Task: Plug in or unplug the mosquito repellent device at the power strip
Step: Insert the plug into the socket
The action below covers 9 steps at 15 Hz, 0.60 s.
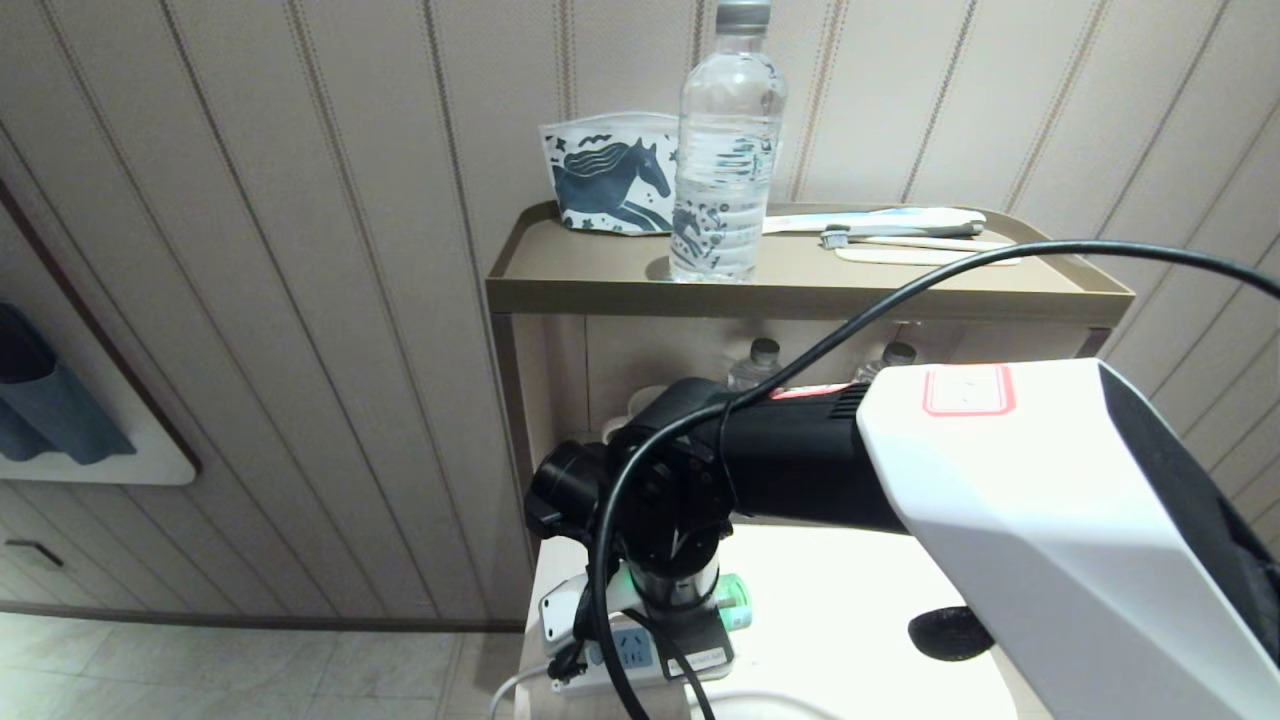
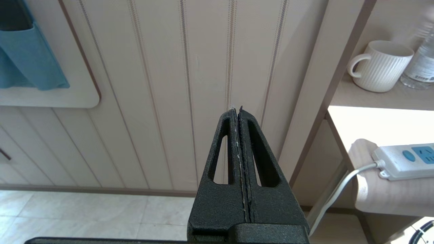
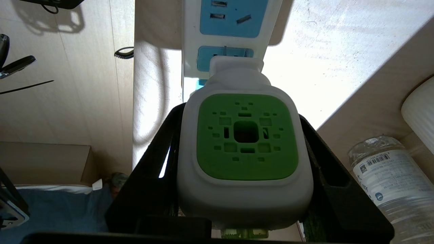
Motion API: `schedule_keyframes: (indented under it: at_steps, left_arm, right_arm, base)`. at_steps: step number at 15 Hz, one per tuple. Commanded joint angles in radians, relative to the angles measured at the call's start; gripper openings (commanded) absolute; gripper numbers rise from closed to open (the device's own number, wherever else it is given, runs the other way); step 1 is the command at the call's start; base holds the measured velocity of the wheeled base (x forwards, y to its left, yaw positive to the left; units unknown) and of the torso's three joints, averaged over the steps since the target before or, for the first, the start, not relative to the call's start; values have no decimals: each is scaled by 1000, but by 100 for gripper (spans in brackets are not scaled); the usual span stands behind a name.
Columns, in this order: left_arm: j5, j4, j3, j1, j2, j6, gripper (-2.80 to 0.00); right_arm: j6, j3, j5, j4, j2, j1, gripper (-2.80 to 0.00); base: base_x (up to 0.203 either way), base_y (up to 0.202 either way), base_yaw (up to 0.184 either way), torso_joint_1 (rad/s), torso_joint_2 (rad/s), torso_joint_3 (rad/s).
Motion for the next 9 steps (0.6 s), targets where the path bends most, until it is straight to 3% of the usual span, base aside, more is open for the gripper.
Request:
schedule_keyframes:
  at_steps: [1, 9]
  left_arm:
    - [0, -1, 0, 1, 0, -1, -280]
    - [0, -1, 0, 0, 0, 0, -280]
  right_arm:
    - [-5, 1, -3, 7, -3, 0, -280]
    - [-4, 3, -3, 28, -18, -3, -280]
  base:
    - [0, 0, 0, 0, 0, 0]
    - [0, 0, 0, 0, 0, 0]
